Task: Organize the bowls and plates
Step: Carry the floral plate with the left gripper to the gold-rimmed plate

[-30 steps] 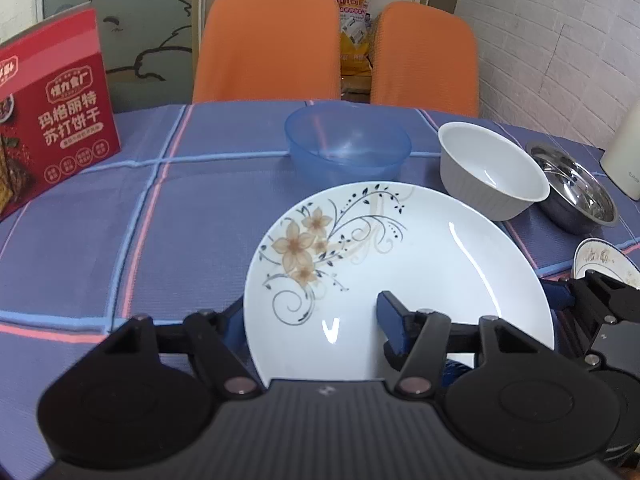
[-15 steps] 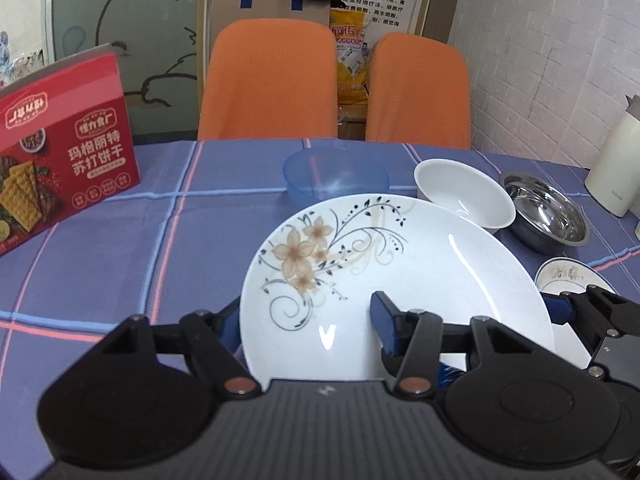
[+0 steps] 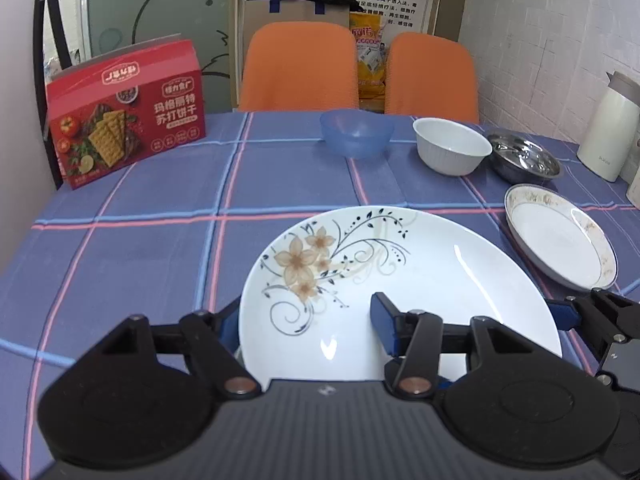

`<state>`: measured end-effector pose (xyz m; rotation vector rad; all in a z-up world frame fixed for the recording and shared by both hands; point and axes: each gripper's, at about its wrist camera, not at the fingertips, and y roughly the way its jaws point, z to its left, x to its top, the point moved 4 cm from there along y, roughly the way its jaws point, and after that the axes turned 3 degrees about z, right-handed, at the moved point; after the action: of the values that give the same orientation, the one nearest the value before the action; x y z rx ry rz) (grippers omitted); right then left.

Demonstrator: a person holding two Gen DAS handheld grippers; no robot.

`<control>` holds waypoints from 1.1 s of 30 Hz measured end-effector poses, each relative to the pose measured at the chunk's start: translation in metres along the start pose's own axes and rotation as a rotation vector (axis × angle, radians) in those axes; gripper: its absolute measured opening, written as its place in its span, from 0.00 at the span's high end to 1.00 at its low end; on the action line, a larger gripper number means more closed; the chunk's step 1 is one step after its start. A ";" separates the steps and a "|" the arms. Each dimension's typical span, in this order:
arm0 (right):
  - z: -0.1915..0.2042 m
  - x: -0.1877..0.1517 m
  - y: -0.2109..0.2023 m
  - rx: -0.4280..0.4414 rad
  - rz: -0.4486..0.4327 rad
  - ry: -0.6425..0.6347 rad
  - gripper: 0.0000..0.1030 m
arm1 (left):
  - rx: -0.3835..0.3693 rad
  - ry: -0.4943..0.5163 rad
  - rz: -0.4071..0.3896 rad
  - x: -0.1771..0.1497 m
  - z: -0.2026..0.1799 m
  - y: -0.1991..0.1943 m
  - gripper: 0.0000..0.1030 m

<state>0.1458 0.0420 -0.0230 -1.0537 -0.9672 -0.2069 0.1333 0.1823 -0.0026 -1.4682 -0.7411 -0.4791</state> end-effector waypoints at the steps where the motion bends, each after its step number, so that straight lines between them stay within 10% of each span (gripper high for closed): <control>1: 0.003 -0.004 -0.001 0.001 0.005 -0.003 0.11 | 0.003 -0.002 0.002 -0.006 0.000 -0.002 0.49; 19: -0.010 -0.014 -0.008 0.009 -0.001 0.003 0.13 | -0.064 -0.149 0.018 -0.032 0.015 0.002 0.29; 33: -0.039 -0.019 -0.027 0.008 -0.021 0.090 0.13 | 0.015 -0.041 -0.091 -0.016 -0.005 -0.030 0.28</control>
<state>0.1419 -0.0087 -0.0255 -1.0188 -0.8979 -0.2652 0.1016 0.1727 0.0077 -1.4379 -0.8453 -0.5128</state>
